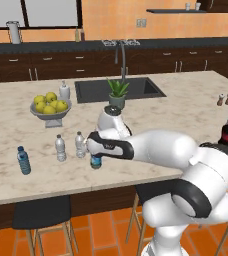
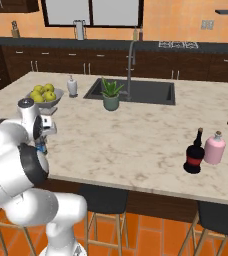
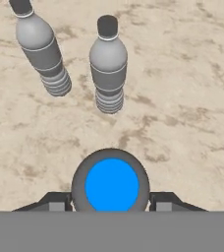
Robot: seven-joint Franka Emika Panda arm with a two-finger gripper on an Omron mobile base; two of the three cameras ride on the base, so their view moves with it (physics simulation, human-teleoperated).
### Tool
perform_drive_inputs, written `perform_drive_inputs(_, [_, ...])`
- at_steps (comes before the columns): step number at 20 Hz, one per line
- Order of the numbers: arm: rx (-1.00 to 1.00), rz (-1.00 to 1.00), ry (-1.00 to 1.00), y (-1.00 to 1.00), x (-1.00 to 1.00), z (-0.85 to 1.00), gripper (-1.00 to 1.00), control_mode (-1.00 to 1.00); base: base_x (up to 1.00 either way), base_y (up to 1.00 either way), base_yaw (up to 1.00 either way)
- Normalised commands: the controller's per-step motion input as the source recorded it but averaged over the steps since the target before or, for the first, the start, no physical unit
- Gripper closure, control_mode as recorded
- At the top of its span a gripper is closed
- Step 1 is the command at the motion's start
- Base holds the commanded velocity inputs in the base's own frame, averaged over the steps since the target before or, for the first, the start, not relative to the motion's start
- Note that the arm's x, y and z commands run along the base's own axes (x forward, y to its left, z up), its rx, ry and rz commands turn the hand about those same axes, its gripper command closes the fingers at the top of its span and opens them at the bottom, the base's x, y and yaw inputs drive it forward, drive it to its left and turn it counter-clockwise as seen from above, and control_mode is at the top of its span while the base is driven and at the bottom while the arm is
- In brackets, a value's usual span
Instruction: Move the plastic bottles in the middle to the plastics group, and the glass bottles in the middle to the glass group.
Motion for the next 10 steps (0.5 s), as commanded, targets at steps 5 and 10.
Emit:
perform_drive_inputs(5, [0.00, 0.08, 0.00, 0.70, -0.03, 0.01, 1.00, -1.00, 0.00, 0.00, 0.00])
perform_drive_inputs(10, [0.00, 0.06, 0.00, 0.57, 0.02, 0.00, 1.00, -1.00, 0.00, 0.00, 0.00])
